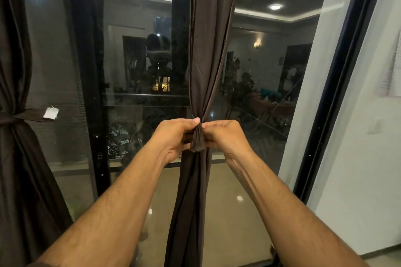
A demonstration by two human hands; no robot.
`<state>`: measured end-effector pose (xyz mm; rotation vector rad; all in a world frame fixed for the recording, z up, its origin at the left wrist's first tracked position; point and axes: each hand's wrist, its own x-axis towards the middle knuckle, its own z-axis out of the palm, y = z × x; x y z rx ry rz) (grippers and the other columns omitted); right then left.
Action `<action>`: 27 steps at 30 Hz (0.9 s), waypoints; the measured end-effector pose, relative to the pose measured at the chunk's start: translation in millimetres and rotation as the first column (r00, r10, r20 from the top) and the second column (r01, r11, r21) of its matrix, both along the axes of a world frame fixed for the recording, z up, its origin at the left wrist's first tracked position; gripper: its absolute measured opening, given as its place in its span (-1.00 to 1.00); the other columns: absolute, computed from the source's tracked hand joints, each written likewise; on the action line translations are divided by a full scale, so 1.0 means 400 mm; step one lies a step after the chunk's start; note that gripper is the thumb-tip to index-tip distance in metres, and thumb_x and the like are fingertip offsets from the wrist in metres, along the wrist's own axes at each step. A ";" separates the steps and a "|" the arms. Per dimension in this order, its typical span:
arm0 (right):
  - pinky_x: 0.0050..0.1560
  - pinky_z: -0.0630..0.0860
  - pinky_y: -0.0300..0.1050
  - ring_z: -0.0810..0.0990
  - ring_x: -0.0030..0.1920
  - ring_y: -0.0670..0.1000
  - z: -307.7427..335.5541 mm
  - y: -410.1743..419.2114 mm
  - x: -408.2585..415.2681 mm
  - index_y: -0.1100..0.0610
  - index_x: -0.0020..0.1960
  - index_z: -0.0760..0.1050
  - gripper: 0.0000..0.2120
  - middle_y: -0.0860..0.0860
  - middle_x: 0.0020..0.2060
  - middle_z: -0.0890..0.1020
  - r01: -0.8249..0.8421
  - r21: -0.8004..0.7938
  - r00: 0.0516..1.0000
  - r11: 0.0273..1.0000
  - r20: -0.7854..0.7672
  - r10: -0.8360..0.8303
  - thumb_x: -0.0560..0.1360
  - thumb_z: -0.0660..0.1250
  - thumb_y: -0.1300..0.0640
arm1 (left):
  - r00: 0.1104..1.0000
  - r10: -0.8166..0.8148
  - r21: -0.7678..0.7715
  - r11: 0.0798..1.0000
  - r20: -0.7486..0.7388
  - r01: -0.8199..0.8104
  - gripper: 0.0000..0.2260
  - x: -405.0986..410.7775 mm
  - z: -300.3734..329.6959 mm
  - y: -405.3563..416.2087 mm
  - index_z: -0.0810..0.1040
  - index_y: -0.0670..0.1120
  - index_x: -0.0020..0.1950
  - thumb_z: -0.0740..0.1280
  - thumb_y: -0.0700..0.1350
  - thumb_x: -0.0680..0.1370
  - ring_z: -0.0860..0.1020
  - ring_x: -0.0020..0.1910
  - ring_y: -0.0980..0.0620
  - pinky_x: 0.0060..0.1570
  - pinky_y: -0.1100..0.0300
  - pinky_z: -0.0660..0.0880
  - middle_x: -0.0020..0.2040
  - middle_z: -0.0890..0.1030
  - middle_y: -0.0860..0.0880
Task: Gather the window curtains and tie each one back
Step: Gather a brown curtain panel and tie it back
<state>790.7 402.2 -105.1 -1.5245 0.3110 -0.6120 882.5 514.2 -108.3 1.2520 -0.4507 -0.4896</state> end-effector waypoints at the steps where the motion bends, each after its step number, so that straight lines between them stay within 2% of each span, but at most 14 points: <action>1: -0.06 0.71 -0.04 0.77 -0.05 0.18 0.003 -0.003 -0.003 0.32 0.04 0.69 -0.85 0.21 -0.12 0.76 -0.051 0.041 0.999 0.998 -0.005 0.051 0.53 0.42 0.28 | 0.999 0.024 0.008 1.000 0.037 -0.024 -0.84 0.002 -0.002 -0.001 0.70 -0.21 0.05 0.47 -0.14 0.55 0.72 -0.16 -0.07 -0.29 0.14 0.59 -0.09 0.74 -0.17; 4: 0.08 0.69 0.04 0.77 -0.01 0.15 0.002 -0.016 -0.009 0.29 0.10 0.70 -0.79 0.20 -0.05 0.76 -0.180 0.066 0.984 0.981 0.005 0.180 0.52 0.49 0.20 | 0.989 0.101 0.023 0.994 0.109 -0.104 -0.86 0.007 -0.009 -0.004 0.73 -0.18 0.01 0.49 -0.13 0.53 0.71 -0.19 -0.04 -0.28 0.13 0.60 -0.14 0.75 -0.14; 7: -0.05 0.71 -0.01 0.75 -0.14 0.14 -0.004 -0.026 -0.004 0.33 0.06 0.70 -0.82 0.24 -0.10 0.75 -0.092 0.000 0.996 0.996 -0.013 0.092 0.46 0.51 0.34 | 0.993 0.058 -0.023 0.998 0.106 -0.056 -0.83 0.003 -0.018 -0.005 0.72 -0.22 0.01 0.44 -0.12 0.58 0.70 -0.21 -0.04 -0.23 0.10 0.62 -0.15 0.73 -0.15; 10: -0.18 0.69 -0.08 0.71 -0.23 0.09 -0.002 -0.042 0.002 0.35 0.04 0.70 -0.85 0.27 -0.14 0.75 -0.025 -0.023 0.999 0.999 -0.025 0.025 0.48 0.45 0.39 | 0.995 -0.024 -0.054 0.998 0.093 0.029 -0.85 0.000 -0.025 0.003 0.69 -0.28 0.08 0.33 -0.29 0.60 0.71 -0.17 -0.07 -0.24 0.09 0.66 -0.08 0.72 -0.22; 13: -0.19 0.69 -0.08 0.68 -0.27 0.09 0.002 -0.057 0.001 0.37 0.05 0.68 -0.86 0.26 -0.20 0.72 -0.034 0.033 0.998 0.999 -0.048 0.036 0.53 0.39 0.40 | 0.984 -0.064 -0.006 0.998 0.164 0.066 -0.77 0.002 -0.025 0.014 0.67 -0.30 0.12 0.37 -0.46 0.52 0.72 -0.09 -0.16 -0.23 0.13 0.68 -0.01 0.72 -0.26; 16: -0.23 0.69 -0.07 0.67 -0.31 0.06 0.002 -0.065 -0.006 0.30 0.02 0.66 -0.88 0.21 -0.25 0.70 -0.064 0.010 0.995 0.998 -0.076 0.065 0.57 0.35 0.39 | 0.952 -0.073 0.125 0.991 0.299 0.037 -0.82 0.004 -0.016 0.017 0.71 -0.25 0.03 0.45 -0.43 0.48 0.73 -0.08 -0.15 -0.23 0.15 0.68 -0.07 0.74 -0.22; 20: -0.14 0.72 0.03 0.71 -0.21 0.08 -0.004 -0.056 -0.018 0.23 -0.05 0.65 -0.90 0.23 -0.21 0.72 -0.083 -0.067 0.992 0.994 -0.105 0.075 0.58 0.38 0.35 | 0.867 -0.078 0.292 0.953 0.492 -0.080 -0.90 -0.001 0.003 0.005 0.75 -0.16 -0.07 0.45 -0.31 0.53 0.72 -0.16 -0.04 -0.22 0.07 0.68 -0.18 0.74 -0.12; 22: -0.07 0.71 0.09 0.71 -0.18 0.11 -0.004 -0.053 -0.018 0.23 -0.05 0.65 -0.92 0.24 -0.18 0.72 -0.056 -0.112 0.993 0.992 -0.105 0.044 0.57 0.40 0.35 | 0.824 -0.094 0.322 0.940 0.558 -0.110 -0.92 -0.011 0.008 0.004 0.76 -0.12 -0.10 0.47 -0.22 0.53 0.71 -0.18 0.02 -0.18 0.05 0.68 -0.23 0.73 -0.04; 24: 0.01 0.69 0.16 0.70 -0.21 0.12 -0.002 -0.051 -0.022 0.24 -0.02 0.66 -0.94 0.24 -0.20 0.72 -0.048 -0.122 0.993 0.991 -0.111 0.034 0.56 0.41 0.34 | 0.791 -0.144 0.345 0.934 0.594 -0.089 -0.95 -0.023 0.011 0.009 0.76 -0.08 -0.08 0.49 -0.18 0.53 0.71 -0.13 0.04 -0.14 0.08 0.68 -0.20 0.75 0.00; 27: 0.07 0.68 0.13 0.75 -0.17 0.08 0.002 -0.051 -0.037 0.21 -0.02 0.65 -0.91 0.22 -0.17 0.73 -0.114 -0.094 0.986 0.989 -0.129 0.102 0.58 0.39 0.34 | 0.775 -0.115 0.342 0.930 0.621 -0.136 -0.90 -0.022 0.010 0.022 0.75 -0.04 -0.12 0.51 -0.24 0.50 0.71 -0.11 -0.01 -0.12 0.09 0.65 -0.18 0.75 -0.01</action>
